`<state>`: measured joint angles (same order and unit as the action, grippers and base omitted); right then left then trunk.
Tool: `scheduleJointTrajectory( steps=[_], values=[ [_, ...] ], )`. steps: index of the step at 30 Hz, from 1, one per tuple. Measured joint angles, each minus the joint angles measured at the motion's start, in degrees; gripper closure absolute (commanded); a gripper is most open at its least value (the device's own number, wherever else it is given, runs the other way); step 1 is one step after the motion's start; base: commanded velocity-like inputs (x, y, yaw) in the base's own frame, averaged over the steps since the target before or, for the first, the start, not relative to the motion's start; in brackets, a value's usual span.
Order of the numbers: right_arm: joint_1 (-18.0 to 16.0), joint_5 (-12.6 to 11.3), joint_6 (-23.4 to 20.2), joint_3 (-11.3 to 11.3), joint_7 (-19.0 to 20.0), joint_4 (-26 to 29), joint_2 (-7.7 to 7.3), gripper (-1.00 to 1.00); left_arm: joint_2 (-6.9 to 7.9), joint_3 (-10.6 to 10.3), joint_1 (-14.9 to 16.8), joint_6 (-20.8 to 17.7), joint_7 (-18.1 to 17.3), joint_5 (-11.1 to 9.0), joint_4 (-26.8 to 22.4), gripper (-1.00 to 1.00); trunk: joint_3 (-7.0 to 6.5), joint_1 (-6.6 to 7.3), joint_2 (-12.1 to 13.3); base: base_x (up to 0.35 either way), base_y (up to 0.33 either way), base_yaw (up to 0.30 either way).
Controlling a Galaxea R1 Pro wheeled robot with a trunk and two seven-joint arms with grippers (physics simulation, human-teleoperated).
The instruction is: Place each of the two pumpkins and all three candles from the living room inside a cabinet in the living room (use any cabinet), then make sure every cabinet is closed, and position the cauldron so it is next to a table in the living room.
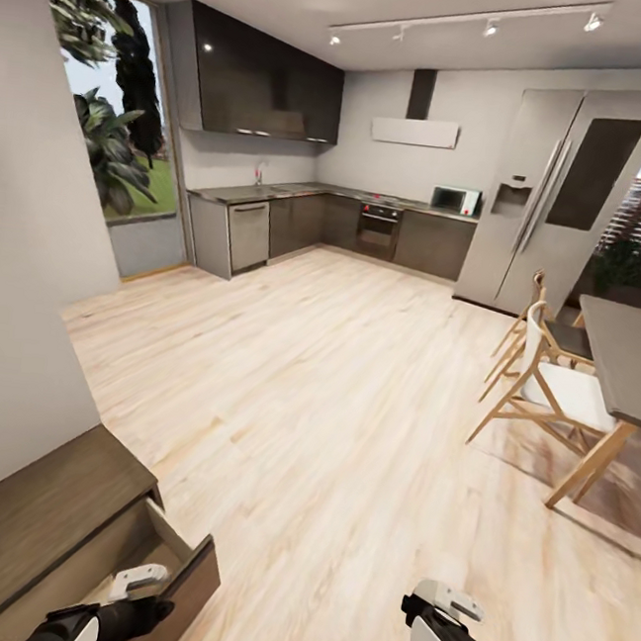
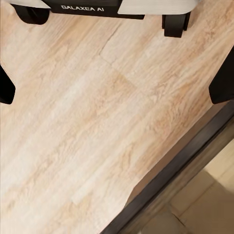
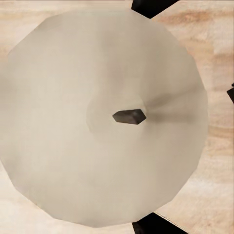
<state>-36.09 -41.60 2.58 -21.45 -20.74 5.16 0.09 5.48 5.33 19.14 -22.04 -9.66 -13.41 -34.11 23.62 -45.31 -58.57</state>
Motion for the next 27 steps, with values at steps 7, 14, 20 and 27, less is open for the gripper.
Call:
scheduleJointTrajectory(
  steps=[7, 14, 20, 27],
  values=[
    [0.0, 0.08, 0.0, -0.06, 0.0, 0.0, 0.0, 1.0, -0.11, -0.1, 0.0, -0.01, 0.0, 0.0, -0.01, -1.0, 0.0, -0.02, 0.0, 0.054, -0.057, 0.292],
    [0.01, 0.09, 0.0, -0.08, 0.0, 0.01, -0.01, 1.0, -0.51, -0.15, 0.0, -0.02, 0.0, 0.07, -0.01, -1.0, 0.0, -0.02, 0.0, 0.003, -0.003, 0.292],
    [0.01, 0.11, 0.0, -0.15, 0.0, 0.01, -0.01, 1.0, -0.54, -0.19, 0.0, -0.02, 0.0, 0.09, -0.01, -1.0, 0.0, -0.02, 0.0, 0.0, 0.0, 0.292],
    [0.0, 0.17, 0.0, -0.17, 0.0, 0.0, 0.08, 1.0, -0.54, -0.2, 0.0, 0.0, 0.0, 0.17, 0.0, -1.0, 0.0, -0.02, 0.0, 0.0, -0.035, 0.292]
  ],
)
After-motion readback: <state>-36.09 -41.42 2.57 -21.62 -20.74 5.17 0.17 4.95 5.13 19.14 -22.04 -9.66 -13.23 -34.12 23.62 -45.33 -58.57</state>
